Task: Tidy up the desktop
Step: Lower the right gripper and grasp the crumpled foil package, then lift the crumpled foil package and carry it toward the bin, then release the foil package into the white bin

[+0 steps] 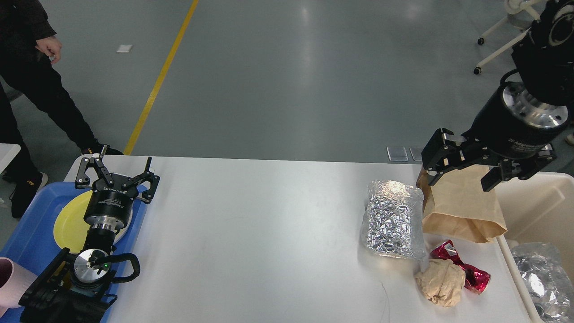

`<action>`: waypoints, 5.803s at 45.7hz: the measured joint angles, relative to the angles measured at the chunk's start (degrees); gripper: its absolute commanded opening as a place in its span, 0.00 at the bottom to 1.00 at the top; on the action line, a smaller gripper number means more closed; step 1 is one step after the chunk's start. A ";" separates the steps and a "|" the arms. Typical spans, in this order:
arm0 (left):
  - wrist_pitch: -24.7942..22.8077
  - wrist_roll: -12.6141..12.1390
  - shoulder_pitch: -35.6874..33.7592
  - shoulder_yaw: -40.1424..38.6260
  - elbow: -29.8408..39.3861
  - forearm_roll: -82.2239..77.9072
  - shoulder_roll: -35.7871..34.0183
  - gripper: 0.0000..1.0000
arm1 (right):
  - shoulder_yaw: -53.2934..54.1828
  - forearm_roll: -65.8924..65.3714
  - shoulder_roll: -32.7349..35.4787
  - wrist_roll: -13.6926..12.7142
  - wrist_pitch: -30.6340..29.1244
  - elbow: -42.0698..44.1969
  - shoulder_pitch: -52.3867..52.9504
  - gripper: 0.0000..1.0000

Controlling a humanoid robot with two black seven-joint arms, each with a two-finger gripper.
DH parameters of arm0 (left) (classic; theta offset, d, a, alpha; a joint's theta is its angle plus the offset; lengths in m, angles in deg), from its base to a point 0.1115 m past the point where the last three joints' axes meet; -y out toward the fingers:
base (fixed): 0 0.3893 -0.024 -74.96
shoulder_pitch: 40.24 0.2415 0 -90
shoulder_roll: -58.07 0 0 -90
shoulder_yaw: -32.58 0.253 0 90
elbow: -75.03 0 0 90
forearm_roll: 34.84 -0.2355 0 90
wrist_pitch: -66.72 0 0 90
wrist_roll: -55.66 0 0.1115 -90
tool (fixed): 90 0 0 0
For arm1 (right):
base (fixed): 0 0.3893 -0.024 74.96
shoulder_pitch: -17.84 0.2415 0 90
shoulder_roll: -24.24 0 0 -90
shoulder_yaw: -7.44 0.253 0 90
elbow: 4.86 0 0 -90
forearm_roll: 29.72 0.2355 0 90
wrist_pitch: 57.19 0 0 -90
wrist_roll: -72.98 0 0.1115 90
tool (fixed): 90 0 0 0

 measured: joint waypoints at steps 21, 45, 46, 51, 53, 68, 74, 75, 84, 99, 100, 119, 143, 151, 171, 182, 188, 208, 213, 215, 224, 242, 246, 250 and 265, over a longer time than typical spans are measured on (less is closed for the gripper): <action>0.00 0.00 -0.03 0.00 0.09 0.00 0.00 0.96 | 14.79 0.05 -5.98 -1.34 14.89 20.63 -32.40 0.89; 0.00 0.00 -0.04 0.00 0.05 0.01 0.04 0.96 | 19.26 -0.75 -21.38 -2.20 19.88 61.92 -71.08 0.87; 0.00 0.00 -0.04 0.00 0.05 0.01 0.04 0.96 | 19.27 -0.79 -21.42 -2.23 20.22 62.40 -71.70 0.87; 0.00 0.00 -0.04 0.00 0.05 0.01 0.04 0.96 | 19.28 -1.01 -21.43 -2.35 23.31 63.72 -74.03 0.87; 0.00 0.00 -0.04 0.00 0.05 0.00 0.04 0.96 | 19.28 -1.11 -21.38 -2.39 24.99 63.89 -74.81 0.85; 0.00 0.00 -0.04 0.00 0.05 0.01 0.00 0.96 | 19.79 -0.96 -21.27 -2.70 28.70 63.39 -77.28 0.19; 0.00 0.00 -0.04 0.00 0.06 0.01 0.00 0.96 | 20.21 -0.89 -21.28 -2.67 28.93 63.39 -77.85 0.01; 0.00 0.00 -0.04 0.00 0.06 0.01 0.00 0.96 | 20.28 -0.89 -21.27 -2.66 28.95 63.39 -77.93 0.00; 0.00 0.00 -0.04 0.00 0.06 0.01 0.00 0.96 | 21.10 -0.83 -21.16 -2.64 29.90 63.32 -78.53 0.00; 0.00 0.00 -0.09 0.00 0.05 0.01 0.00 0.96 | 27.03 0.00 -21.67 -2.66 30.93 58.28 -77.74 0.00; 0.00 0.00 -0.09 0.00 0.06 0.01 0.00 0.96 | 27.13 -0.01 -21.67 -2.66 30.97 58.11 -77.74 0.00; 0.00 0.00 -0.09 0.00 0.06 0.01 0.02 0.96 | 27.73 0.08 -23.28 -2.71 31.75 57.41 -78.89 0.00; 0.00 0.00 -0.09 0.00 0.07 0.00 -0.01 0.96 | 22.82 3.73 -15.84 -6.02 24.71 30.79 -48.49 0.00; 0.00 0.00 -0.08 0.00 0.06 0.01 0.00 0.96 | 15.10 4.11 -11.55 -6.14 16.71 19.23 -30.77 0.00; 0.00 0.00 -0.01 0.00 0.02 -0.01 0.00 0.96 | -6.53 4.81 -6.85 9.11 6.69 1.89 -2.98 0.00; 0.00 0.00 -0.01 0.00 0.01 -0.01 0.00 0.96 | -14.38 4.94 -4.95 12.50 7.49 1.86 -1.64 0.00; 0.00 0.00 -0.01 0.00 0.01 0.00 0.00 0.96 | -20.73 4.98 -1.45 12.48 12.34 2.47 -2.75 0.00; 0.00 0.00 0.00 0.00 0.02 0.01 0.00 0.96 | -12.99 4.54 26.05 12.02 24.30 30.37 -37.59 0.00; 0.00 0.00 0.00 0.00 0.03 0.01 0.00 0.96 | -1.00 4.65 30.12 12.09 28.32 39.94 -55.30 0.00; 0.00 0.00 0.00 0.00 0.03 0.01 0.00 0.96 | 3.90 4.65 30.64 12.10 29.68 43.88 -62.64 0.00; 0.00 0.00 0.00 0.00 0.03 0.00 0.00 0.96 | 16.80 4.55 23.11 11.99 31.62 61.43 -85.80 0.00; 0.00 0.00 0.00 0.00 0.03 0.00 0.00 0.96 | 21.18 5.12 5.57 11.76 38.30 89.84 -112.16 0.00; 0.00 0.00 0.00 0.00 0.03 0.00 0.00 0.96 | 21.48 5.12 4.90 11.76 38.72 89.98 -112.75 0.00; 0.00 0.00 0.00 0.00 0.02 0.01 0.00 0.96 | 21.72 5.16 3.86 11.77 38.91 89.99 -113.86 0.00; 0.00 0.00 0.00 0.00 0.03 0.00 0.00 0.96 | 23.31 5.19 3.24 12.02 43.16 89.56 -115.13 1.00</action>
